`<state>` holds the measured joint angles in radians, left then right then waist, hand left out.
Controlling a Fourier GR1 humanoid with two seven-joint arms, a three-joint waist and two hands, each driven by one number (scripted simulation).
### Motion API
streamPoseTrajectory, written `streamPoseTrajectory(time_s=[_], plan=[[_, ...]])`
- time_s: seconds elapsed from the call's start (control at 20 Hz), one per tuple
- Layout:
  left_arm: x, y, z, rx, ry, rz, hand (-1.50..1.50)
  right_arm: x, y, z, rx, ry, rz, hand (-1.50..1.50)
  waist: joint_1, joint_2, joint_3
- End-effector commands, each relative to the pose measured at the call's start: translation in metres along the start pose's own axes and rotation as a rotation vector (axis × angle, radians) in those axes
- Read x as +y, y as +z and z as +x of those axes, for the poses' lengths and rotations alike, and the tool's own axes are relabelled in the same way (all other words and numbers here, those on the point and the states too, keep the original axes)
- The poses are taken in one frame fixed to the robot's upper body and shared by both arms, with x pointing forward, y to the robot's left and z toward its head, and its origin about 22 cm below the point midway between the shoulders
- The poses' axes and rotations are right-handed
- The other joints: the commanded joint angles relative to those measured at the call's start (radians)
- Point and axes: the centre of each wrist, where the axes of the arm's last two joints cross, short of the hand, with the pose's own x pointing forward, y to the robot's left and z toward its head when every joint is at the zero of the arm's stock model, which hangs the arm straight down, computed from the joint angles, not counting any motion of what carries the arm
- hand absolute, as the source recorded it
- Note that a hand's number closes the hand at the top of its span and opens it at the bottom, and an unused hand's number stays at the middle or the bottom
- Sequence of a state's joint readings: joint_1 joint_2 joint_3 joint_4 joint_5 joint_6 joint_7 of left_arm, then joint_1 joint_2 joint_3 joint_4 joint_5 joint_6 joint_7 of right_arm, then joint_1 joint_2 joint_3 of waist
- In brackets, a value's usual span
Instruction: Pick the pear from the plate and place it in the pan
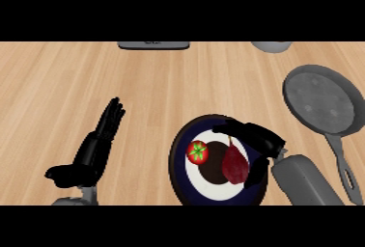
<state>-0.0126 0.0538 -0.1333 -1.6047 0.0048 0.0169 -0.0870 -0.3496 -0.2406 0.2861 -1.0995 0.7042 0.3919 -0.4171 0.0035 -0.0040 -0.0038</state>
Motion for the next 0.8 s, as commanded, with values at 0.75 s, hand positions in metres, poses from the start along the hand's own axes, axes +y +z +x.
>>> streamPoseTrajectory(time_s=[0.75], plan=[[0.003, 0.002, -0.001, 0.009, -0.005, -0.001, 0.00, 0.002, 0.002, -0.017, -0.091, 0.145, -0.208, 1.50, 0.000, 0.004, 0.004]])
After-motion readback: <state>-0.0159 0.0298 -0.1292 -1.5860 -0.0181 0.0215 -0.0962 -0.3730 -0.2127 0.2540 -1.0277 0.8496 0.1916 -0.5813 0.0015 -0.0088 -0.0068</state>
